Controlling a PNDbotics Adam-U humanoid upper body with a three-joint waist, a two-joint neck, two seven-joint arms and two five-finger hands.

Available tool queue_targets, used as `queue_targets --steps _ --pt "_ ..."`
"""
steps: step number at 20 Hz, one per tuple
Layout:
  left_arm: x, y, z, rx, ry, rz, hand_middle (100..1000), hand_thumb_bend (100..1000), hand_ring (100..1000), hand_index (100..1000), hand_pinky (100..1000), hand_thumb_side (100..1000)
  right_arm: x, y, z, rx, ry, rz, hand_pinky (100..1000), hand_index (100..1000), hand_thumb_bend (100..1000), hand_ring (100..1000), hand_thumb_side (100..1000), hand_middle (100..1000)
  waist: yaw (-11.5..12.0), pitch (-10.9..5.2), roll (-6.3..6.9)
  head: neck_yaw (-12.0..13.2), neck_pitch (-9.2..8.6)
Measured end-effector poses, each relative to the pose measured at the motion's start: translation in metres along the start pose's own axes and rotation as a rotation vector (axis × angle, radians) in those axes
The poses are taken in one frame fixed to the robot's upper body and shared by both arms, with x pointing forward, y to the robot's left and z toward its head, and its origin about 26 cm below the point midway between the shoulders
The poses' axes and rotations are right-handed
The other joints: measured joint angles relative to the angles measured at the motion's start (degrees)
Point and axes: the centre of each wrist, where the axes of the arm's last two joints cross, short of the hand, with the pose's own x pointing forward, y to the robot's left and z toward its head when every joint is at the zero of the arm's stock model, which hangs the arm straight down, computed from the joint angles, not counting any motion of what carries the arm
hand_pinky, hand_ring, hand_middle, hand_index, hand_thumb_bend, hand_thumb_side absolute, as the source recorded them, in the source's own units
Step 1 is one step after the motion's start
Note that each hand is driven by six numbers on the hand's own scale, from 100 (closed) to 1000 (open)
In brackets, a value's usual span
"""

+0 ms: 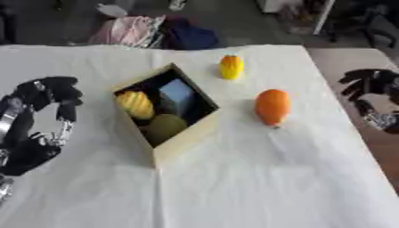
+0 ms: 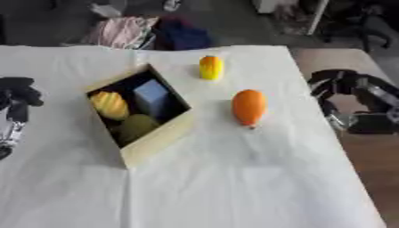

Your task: Pick up objects on the table and place them in the box.

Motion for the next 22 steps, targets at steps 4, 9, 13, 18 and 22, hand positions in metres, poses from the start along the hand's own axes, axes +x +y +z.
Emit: queue_targets --steps 4,9,13,18,22 --pt "0.000 -0.009 0.000 0.017 0.010 0.039 594 100 608 801 669 526 -0.013 0.005 -0.010 0.065 0.088 0.089 720 954 100 785 366 891 0.8 0.00 0.01 -0.3 -0.13" --pt "0.000 -0.014 0.000 0.024 0.020 0.065 593 100 607 801 669 532 -0.025 0.019 -0.018 0.123 0.144 0.161 721 954 100 783 417 895 1.3 0.00 0.06 -0.3 -0.22" --pt "0.000 -0.016 0.000 0.018 0.028 0.072 594 100 608 802 669 535 -0.032 0.029 -0.023 0.146 0.160 0.181 716 954 100 778 474 896 1.4 0.06 0.23 -0.4 -0.22" --pt "0.001 -0.018 0.000 0.006 0.033 0.083 594 100 608 803 669 536 -0.032 0.035 -0.032 0.146 0.140 0.196 711 962 100 776 552 909 1.8 0.35 0.37 -0.6 -0.22" --pt "0.001 -0.020 -0.001 0.001 0.034 0.089 595 100 609 804 670 535 -0.029 0.035 -0.041 0.130 0.111 0.209 709 968 100 775 592 926 2.2 0.50 0.50 -1.0 -0.22"
